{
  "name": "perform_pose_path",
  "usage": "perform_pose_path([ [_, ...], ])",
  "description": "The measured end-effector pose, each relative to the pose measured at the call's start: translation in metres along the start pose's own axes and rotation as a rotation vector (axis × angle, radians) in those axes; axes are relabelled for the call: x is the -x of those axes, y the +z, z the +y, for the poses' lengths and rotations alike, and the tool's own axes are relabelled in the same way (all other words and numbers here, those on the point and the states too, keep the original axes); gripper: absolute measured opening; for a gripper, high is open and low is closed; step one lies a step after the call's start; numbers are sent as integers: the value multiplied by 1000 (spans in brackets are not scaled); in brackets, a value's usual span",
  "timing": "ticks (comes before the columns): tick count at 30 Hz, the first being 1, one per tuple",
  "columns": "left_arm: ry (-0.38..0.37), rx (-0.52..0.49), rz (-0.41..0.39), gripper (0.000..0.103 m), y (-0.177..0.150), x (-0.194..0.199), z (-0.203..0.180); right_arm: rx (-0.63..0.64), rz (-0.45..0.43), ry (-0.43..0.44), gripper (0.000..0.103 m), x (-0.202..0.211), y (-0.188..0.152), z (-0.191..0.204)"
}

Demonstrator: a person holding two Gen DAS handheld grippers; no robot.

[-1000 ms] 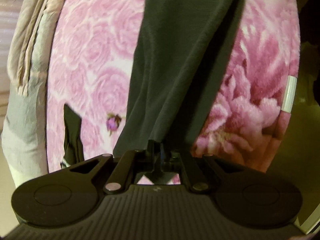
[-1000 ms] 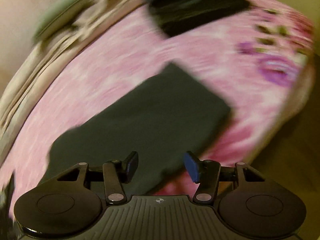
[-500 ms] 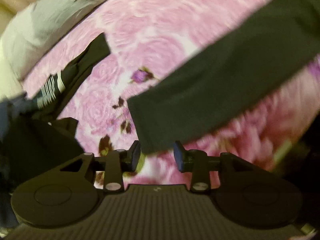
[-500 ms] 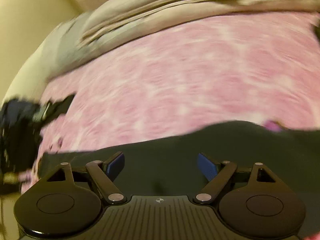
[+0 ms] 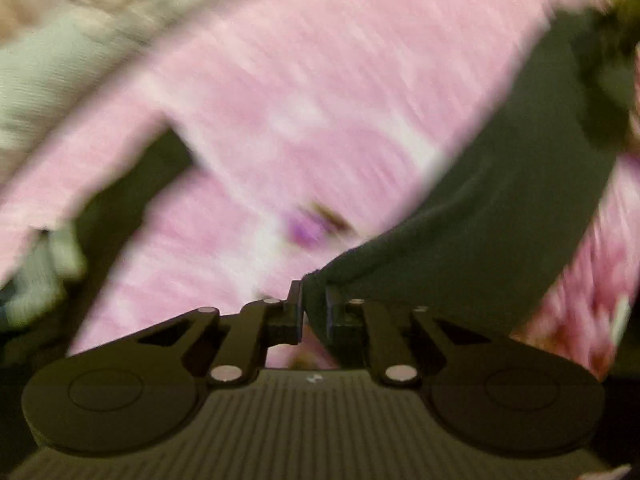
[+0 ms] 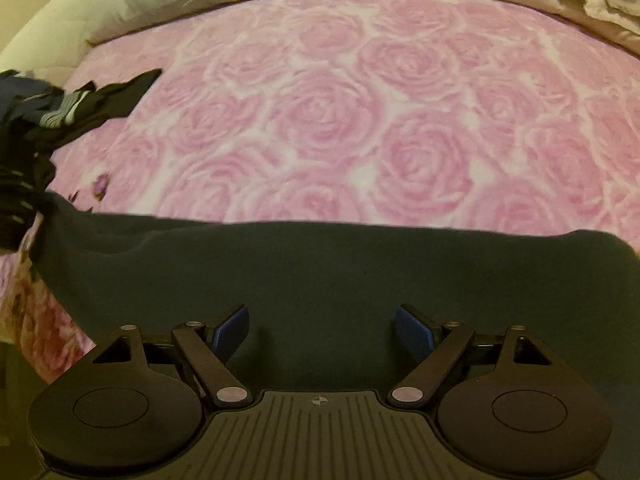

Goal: Fold clothes

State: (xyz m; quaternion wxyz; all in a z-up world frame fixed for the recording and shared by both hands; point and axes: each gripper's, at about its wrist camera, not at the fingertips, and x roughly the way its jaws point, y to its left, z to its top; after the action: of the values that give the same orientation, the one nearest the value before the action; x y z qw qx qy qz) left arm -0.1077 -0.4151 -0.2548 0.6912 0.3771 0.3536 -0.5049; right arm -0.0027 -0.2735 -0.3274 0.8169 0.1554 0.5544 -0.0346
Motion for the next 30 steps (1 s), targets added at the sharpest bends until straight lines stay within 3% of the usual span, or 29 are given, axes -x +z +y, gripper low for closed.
perform_pose_path([
  [2, 6, 79, 19, 9, -13, 4, 2, -21, 4, -10, 84, -3, 3, -4],
  [5, -29, 17, 155, 11, -35, -16, -22, -62, 36, -5, 84, -10, 5, -13],
  [6, -16, 22, 168, 14, -38, -18, -25, -67, 45, -6, 84, -12, 6, -17],
  [11, 105, 71, 180, 20, -35, -7, -19, -76, 56, -34, 84, -9, 3, -47],
  [17, 198, 59, 130, 26, -9, 9, -13, -210, -36, -144, 84, 9, 0, -130],
  [19, 175, 38, 121, 27, 3, 8, -18, -291, -84, -223, 84, 21, -1, -159],
  [22, 103, -7, 124, 28, 12, 1, -36, -410, -114, -264, 84, 38, -7, -187],
  [27, -40, -59, 132, 28, 20, -16, -65, -301, -126, -193, 84, 51, -16, -164],
  [30, -80, -86, 176, 28, 20, -30, -82, -267, -91, -165, 84, 44, -16, -156],
])
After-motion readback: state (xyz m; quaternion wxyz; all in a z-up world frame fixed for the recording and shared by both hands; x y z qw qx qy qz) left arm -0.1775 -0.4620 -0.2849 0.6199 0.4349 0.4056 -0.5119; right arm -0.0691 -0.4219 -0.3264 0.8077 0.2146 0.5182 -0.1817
